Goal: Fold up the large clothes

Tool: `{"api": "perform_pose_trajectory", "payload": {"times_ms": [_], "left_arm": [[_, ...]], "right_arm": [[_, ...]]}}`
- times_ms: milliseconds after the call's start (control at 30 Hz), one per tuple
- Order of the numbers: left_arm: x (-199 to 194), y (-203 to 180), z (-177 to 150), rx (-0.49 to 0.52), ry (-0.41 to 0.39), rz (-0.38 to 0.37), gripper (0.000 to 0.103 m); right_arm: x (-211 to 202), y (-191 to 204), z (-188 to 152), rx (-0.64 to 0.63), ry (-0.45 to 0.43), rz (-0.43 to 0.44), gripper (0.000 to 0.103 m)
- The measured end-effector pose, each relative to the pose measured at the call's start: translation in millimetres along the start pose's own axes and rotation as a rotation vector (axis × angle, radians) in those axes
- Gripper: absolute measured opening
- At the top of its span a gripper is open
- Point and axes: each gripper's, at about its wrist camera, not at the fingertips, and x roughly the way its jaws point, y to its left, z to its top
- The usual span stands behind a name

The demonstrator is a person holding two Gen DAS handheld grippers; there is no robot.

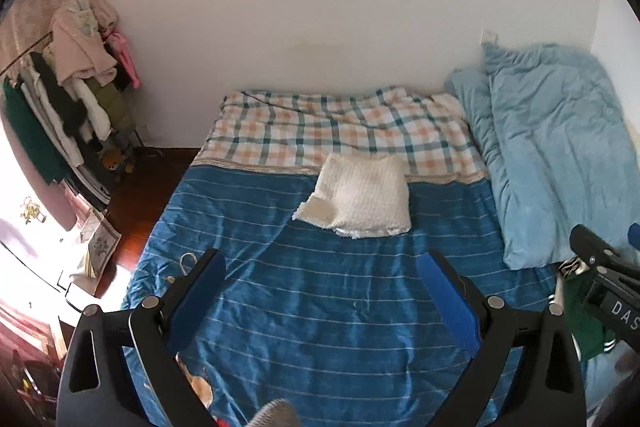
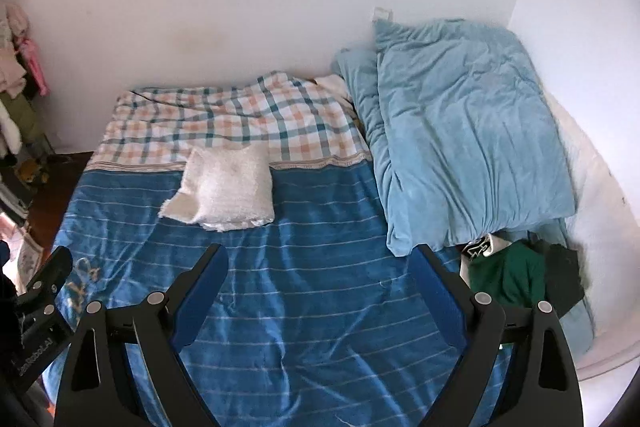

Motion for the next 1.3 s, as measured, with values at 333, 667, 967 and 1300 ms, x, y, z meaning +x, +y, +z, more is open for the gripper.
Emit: {"api": "perform_pose_trajectory", "payload": {"times_ms": [333, 667, 967, 1300], "left_arm": [[-73.8, 11.3, 2.5, -0.041, -0.093, 0.028, 0.099], [-114.5, 14.0, -7.9, -0.049, -0.14, 0.014, 0.099], [-131.5, 11.6, -16.4, -0.05, -0.155, 0.004, 0.099], [-137.0, 9.2, -18.5, -0.048, -0.161, 0.011, 0.1]], "right_arm": [[-107.5, -18.1, -1.3, -0.016, -0.106, 0.085, 0.099], [-151.5, -30.3, -4.6, -0.033, -0.149, 0.077, 0.099], [-174.2, -37.0, -15.1, -0.037, -0.168, 0.086, 0.099], [-180.2, -41.0, -18.9, -0.045, -0.177, 0.077, 0.099]]}}
